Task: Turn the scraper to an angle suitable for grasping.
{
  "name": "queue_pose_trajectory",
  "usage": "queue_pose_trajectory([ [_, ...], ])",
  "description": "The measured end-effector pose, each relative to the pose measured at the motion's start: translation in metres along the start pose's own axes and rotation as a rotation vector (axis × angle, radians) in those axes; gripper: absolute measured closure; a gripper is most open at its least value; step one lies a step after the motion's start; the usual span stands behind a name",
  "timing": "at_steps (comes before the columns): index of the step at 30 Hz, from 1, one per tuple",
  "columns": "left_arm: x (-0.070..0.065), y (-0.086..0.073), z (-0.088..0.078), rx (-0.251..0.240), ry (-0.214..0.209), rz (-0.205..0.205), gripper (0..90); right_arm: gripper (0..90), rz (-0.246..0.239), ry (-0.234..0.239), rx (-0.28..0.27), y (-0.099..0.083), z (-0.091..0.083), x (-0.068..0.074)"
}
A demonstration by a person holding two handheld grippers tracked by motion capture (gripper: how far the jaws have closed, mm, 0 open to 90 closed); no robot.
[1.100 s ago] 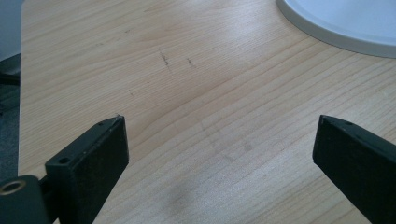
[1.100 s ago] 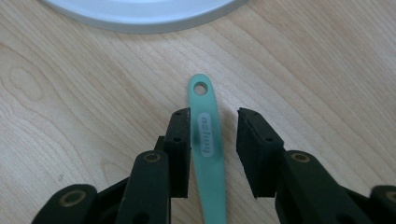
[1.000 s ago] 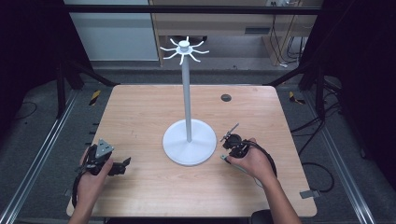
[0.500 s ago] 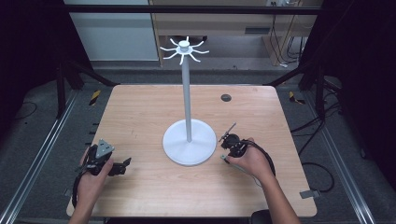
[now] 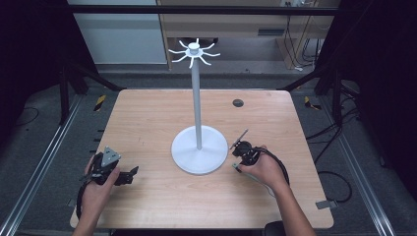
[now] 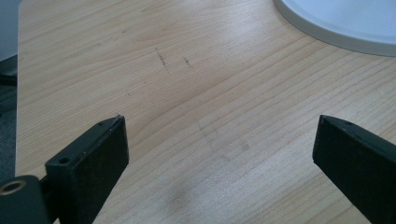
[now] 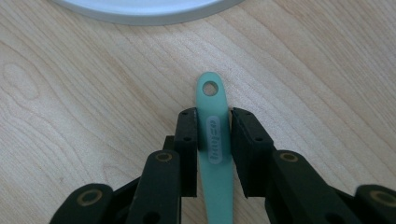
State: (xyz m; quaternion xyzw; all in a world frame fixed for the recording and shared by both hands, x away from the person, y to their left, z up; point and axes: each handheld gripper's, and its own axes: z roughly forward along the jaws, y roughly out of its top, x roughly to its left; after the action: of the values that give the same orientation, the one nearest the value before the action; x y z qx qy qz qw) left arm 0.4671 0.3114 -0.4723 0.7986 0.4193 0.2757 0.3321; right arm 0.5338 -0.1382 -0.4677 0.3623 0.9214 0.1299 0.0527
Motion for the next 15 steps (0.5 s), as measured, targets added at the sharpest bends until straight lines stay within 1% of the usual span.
queue_pose_trajectory([
  [4,0.0,0.0,0.0,0.0,-0.001,-0.001,3.3,74.4,-0.024,-0.007,-0.001,0.0,0.001,-0.001],
  [5,0.0,0.0,0.0,-0.002,0.0,-0.004,3.3,74.4,-0.001,-0.001,0.007,0.001,0.0,0.0],
  [7,0.0,0.0,0.0,-0.002,0.0,-0.004,3.3,74.5,0.0,-0.003,0.003,0.0,0.0,0.0],
  [9,0.0,0.0,0.0,0.0,0.001,-0.005,3.3,74.6,0.013,-0.008,-0.025,-0.002,-0.003,-0.002],
  [10,0.0,0.0,0.0,0.0,0.0,-0.004,3.3,74.6,0.013,-0.008,-0.025,-0.002,-0.003,-0.002],
  [11,0.0,0.0,0.0,-0.001,0.0,-0.005,3.3,74.6,0.017,-0.009,-0.041,-0.003,-0.006,-0.004],
  [13,0.0,0.0,0.0,0.0,0.0,-0.004,3.3,74.6,0.036,-0.004,-0.079,-0.007,-0.013,-0.006],
  [15,0.0,0.0,0.0,0.0,-0.001,-0.001,3.3,74.6,0.064,0.0,-0.129,-0.01,-0.022,-0.008],
])
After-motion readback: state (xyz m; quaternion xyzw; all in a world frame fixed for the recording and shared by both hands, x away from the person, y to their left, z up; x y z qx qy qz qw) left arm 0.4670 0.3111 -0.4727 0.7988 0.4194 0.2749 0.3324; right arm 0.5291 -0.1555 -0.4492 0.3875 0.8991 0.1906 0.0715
